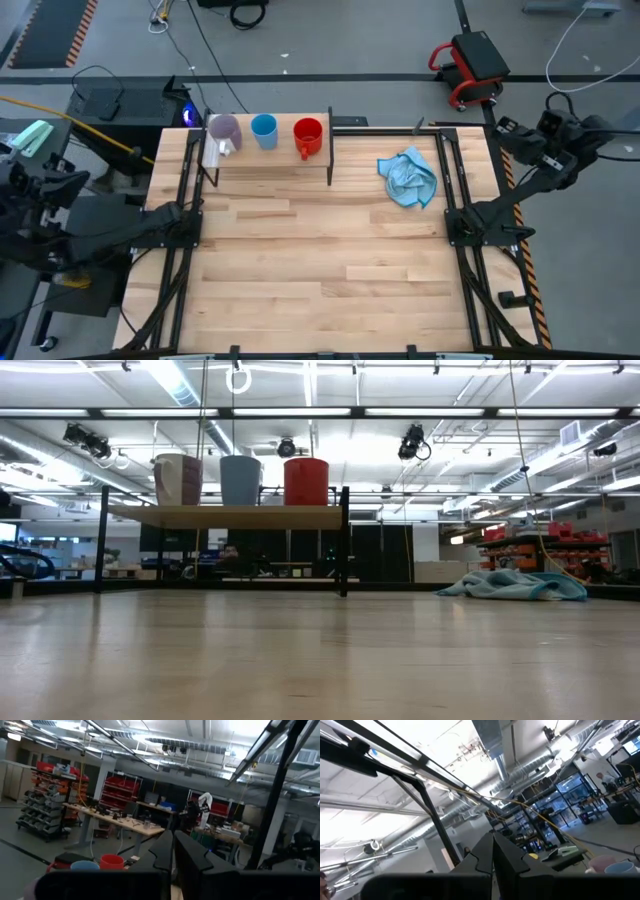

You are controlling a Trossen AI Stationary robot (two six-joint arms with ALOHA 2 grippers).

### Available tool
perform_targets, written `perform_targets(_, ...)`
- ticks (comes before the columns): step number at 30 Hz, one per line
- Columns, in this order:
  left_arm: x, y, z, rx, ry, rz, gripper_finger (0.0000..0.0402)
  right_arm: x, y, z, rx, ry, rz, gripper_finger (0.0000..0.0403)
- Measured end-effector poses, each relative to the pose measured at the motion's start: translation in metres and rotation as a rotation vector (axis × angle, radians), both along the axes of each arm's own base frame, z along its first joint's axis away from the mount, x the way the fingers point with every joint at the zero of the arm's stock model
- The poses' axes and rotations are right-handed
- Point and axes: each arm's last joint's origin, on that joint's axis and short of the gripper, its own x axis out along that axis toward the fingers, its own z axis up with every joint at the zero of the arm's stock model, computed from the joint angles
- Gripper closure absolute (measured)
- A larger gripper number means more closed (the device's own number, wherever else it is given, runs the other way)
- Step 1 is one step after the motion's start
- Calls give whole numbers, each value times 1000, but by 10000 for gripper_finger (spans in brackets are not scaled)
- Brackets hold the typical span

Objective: Stack small to large cups/mugs on shelf
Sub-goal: Return to Home Position

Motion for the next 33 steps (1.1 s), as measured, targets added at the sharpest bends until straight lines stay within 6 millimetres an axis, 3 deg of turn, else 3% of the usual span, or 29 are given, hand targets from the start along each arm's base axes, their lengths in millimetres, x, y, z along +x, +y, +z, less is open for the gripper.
perform_targets(9, -38, 25, -21, -46, -82, -70, 365, -31, -14, -8, -12, -113, -41, 385)
perform_targets(23, -64, 64, -29, -60, -116, -135, 373, -64, -13, -11, -46, -204, -147, 385)
perform_targets(28, -62, 67, -34, -88, -97, -132, 365, -58, -3, -15, -47, -198, -158, 385)
perform_targets(33, -39, 64, -33, -90, -68, -126, 371, -33, 9, -26, -62, -241, -171, 385)
